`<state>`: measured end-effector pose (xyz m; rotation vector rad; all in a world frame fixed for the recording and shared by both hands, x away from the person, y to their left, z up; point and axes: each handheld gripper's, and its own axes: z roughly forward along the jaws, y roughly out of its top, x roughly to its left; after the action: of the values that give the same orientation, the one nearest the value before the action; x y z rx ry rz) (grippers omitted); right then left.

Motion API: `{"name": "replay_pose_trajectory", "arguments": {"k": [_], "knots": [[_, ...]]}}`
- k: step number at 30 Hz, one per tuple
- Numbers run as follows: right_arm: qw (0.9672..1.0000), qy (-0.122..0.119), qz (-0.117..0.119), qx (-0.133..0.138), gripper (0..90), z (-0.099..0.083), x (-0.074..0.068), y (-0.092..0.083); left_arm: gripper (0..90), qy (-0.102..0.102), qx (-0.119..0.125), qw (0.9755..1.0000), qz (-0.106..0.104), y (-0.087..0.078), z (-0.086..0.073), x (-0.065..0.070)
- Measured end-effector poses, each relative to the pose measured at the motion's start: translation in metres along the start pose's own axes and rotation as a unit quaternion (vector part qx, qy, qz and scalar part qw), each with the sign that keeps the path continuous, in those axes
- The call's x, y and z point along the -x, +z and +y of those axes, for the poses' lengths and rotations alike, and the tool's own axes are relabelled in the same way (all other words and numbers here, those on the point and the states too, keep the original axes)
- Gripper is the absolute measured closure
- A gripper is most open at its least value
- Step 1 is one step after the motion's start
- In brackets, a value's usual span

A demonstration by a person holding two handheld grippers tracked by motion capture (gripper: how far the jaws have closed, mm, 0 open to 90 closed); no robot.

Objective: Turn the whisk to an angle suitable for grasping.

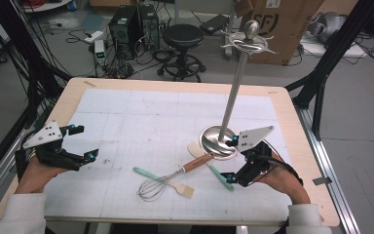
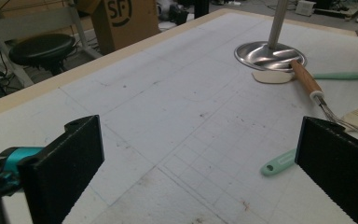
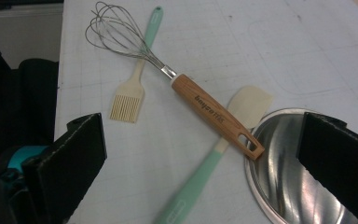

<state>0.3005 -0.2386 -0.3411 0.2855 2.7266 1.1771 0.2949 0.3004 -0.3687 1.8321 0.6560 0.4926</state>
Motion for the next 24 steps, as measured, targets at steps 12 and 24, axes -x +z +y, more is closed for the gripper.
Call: {"name": "replay_pose_trajectory", "arguments": {"k": [12, 24], "knots": [[0.9982, -0.031, 0.034, -0.037, 0.3, 0.011, 0.012, 0.03, 1.7, -0.002, -0.001, 1.0, -0.004, 0.003, 0.0, 0.0], [0.9936, -0.057, 0.056, -0.08, 1.9, 0.017, 0.021, 0.057, 1.6, -0.004, -0.001, 1.0, -0.007, 0.005, -0.001, -0.001]]}}
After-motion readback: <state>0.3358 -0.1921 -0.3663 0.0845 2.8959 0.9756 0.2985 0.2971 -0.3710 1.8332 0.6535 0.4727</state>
